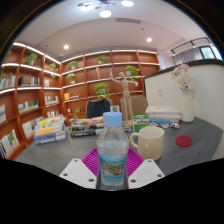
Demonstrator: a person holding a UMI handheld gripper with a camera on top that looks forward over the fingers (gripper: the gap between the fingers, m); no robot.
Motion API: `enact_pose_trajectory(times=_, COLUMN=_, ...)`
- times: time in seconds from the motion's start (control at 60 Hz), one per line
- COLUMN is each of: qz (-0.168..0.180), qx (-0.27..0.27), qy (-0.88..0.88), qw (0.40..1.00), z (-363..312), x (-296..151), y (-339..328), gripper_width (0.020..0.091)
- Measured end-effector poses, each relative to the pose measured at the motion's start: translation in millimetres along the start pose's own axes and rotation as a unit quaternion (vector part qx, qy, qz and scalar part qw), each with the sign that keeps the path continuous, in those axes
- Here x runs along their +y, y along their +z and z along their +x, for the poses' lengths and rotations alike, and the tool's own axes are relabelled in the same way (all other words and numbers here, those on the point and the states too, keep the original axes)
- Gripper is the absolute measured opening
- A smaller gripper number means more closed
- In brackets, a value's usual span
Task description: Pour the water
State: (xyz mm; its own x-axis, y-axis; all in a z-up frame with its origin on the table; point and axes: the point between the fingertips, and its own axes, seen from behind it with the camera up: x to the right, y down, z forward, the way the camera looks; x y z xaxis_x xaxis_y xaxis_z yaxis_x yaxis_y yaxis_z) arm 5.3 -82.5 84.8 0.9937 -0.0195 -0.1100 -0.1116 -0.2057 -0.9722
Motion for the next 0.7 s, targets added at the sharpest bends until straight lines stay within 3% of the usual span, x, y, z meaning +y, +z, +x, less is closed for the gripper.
enact_pose_trajectory(times=0.217, qz=0.014, qx=-0.046, qy=0.306, qw=0.951, z=-21.7, x=-39.3, y=20.9, gripper_width=0.0308)
enact_pose_trajectory(times=0.517, qz=0.069, qx=-0.099, qy=0.647, qw=0.753, z=-3.3, x=-79.2, y=58.1, gripper_width=0.0308)
enact_pose_trajectory(times=0.7, qz=0.078, qx=-0.111, qy=0.759, qw=0.637, z=12.8, x=-89.2, y=60.9, gripper_width=0.0305)
